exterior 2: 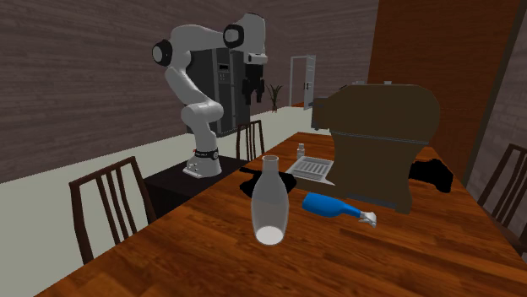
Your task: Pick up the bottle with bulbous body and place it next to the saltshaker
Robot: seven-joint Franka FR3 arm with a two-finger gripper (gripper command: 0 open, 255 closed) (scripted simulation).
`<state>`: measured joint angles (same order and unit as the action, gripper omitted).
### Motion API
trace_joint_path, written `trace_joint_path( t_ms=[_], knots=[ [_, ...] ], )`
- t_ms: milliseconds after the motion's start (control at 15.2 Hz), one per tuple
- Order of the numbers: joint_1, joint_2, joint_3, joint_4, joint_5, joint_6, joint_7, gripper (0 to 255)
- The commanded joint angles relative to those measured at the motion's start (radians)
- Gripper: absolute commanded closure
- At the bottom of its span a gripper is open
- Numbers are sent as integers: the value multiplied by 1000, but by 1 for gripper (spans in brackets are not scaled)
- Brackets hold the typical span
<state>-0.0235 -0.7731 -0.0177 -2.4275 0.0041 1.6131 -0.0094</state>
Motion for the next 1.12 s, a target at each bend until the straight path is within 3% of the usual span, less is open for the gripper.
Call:
trace_joint_path(
  t_ms=[0, 528, 1056],
  knots=[
    [0, 0, 0, 0, 0, 0, 0, 0],
    [-47, 204, -144, 84, -84, 125, -170, 0],
    [-72, 456, -273, 246, -97, 223, -342, 0]
  ],
)
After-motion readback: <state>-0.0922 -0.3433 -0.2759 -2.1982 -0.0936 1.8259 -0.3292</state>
